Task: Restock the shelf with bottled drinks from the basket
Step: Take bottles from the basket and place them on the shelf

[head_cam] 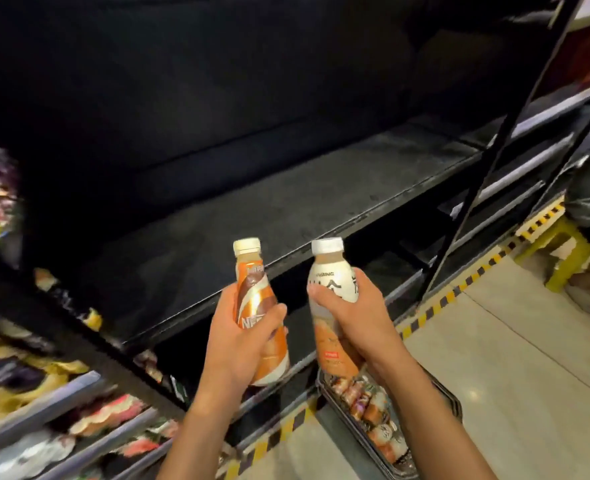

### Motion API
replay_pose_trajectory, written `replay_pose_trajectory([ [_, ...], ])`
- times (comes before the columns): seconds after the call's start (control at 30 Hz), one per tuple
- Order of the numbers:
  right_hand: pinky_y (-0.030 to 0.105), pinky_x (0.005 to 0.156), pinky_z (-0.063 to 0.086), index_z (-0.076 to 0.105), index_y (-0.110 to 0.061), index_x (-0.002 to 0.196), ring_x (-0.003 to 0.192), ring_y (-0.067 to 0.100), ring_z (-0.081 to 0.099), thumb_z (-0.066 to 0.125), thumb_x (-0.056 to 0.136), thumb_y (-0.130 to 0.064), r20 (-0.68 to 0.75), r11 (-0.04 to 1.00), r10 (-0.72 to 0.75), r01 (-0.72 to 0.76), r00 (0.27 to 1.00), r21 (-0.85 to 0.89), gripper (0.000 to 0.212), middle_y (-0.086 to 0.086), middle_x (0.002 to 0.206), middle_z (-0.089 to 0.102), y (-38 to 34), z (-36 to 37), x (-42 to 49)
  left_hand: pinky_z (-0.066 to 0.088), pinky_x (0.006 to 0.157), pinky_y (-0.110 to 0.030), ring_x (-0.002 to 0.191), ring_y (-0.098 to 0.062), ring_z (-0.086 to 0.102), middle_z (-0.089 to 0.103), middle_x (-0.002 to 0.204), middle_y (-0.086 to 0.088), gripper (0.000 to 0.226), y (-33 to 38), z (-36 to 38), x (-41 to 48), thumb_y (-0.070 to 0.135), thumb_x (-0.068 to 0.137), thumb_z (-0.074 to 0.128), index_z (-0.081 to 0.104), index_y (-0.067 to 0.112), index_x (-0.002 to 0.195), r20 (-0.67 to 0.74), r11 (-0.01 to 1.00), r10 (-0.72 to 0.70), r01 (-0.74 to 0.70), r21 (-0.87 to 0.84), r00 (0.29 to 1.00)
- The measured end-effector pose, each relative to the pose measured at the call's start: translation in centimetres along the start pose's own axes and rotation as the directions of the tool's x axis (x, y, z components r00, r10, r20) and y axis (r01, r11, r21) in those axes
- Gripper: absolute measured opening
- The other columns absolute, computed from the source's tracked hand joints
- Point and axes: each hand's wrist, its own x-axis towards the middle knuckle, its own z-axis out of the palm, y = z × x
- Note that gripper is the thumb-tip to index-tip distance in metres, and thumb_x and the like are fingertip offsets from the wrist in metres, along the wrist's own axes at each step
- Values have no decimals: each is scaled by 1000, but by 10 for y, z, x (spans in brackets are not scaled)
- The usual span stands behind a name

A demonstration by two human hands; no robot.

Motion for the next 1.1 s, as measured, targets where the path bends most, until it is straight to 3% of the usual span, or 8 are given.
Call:
replay_pose_trajectory([
  [0.13, 25, 66, 54, 63, -22, 100, 74, 6, 68, 81, 81, -32, 224, 996, -81, 73, 971, 42, 28, -7, 85, 71, -45, 82, -39, 59, 80, -54, 87, -32, 71, 69, 98, -11, 38, 18, -94, -37, 39, 73, 79, 58, 36, 104, -157, 998, 51, -54, -14, 986],
  [0.23, 27, 66, 56, 63, -23, 101, 74, 8, 70, 80, 79, -34, 379, 991, -130, 103, 916, 90, 31, -6, 84, 72, -70, 145, -84, 58, 80, -57, 86, -30, 72, 71, 94, -6, 37, 21, -167, -80, 38, 73, 79, 59, 40, 104, -276, 998, 57, -66, -21, 959],
  [0.4, 33, 65, 57, 66, -25, 104, 80, 20, 73, 86, 67, -47, 544, 985, -165, 114, 823, 127, 47, 3, 90, 74, -89, 246, -165, 59, 79, -40, 83, -14, 72, 74, 89, 9, 40, 19, -289, -158, 24, 80, 80, 59, 37, 112, -457, 995, 78, -100, -23, 886],
  [0.5, 39, 68, 58, 68, -30, 98, 77, 18, 72, 84, 64, -47, 581, 980, -194, 136, 791, 142, 41, 2, 88, 74, -93, 301, -207, 57, 72, -28, 82, -12, 72, 74, 89, 10, 44, 20, -351, -193, 24, 78, 83, 59, 32, 115, -525, 992, 99, -128, -20, 846],
  [0.6, 37, 70, 54, 68, -30, 96, 73, 12, 71, 87, 62, -46, 597, 975, -217, 142, 772, 171, 42, -3, 85, 75, -95, 343, -244, 60, 78, -40, 86, -20, 72, 73, 95, 2, 59, 20, -401, -218, 37, 65, 79, 58, 32, 120, -574, 991, 97, -135, -24, 813],
  [0.8, 44, 75, 58, 66, -36, 104, 77, 14, 73, 87, 60, -59, 617, 981, -195, 145, 763, 131, 54, -7, 89, 75, -96, 388, -286, 56, 81, -60, 85, -39, 70, 70, 91, -10, 39, 20, -471, -239, 41, 65, 81, 62, 38, 98, -602, 980, 150, -197, -12, 785],
  [1.0, 41, 66, 58, 68, -27, 106, 76, 21, 73, 77, 62, -46, 620, 984, -168, 92, 767, 152, 49, 7, 93, 75, -114, 420, -295, 59, 80, -54, 89, -40, 69, 66, 87, -5, 39, 29, -513, -233, 44, 62, 83, 62, 35, 94, -593, 963, 183, -263, -51, 784],
  [1.1, 40, 67, 59, 68, -24, 109, 81, 25, 72, 77, 66, -45, 656, 982, -168, 65, 736, 179, 48, 9, 97, 74, -130, 438, -293, 60, 78, -40, 87, -24, 71, 67, 92, -2, 34, 37, -532, -221, 34, 79, 80, 60, 28, 106, -573, 960, 200, -275, -47, 794],
])
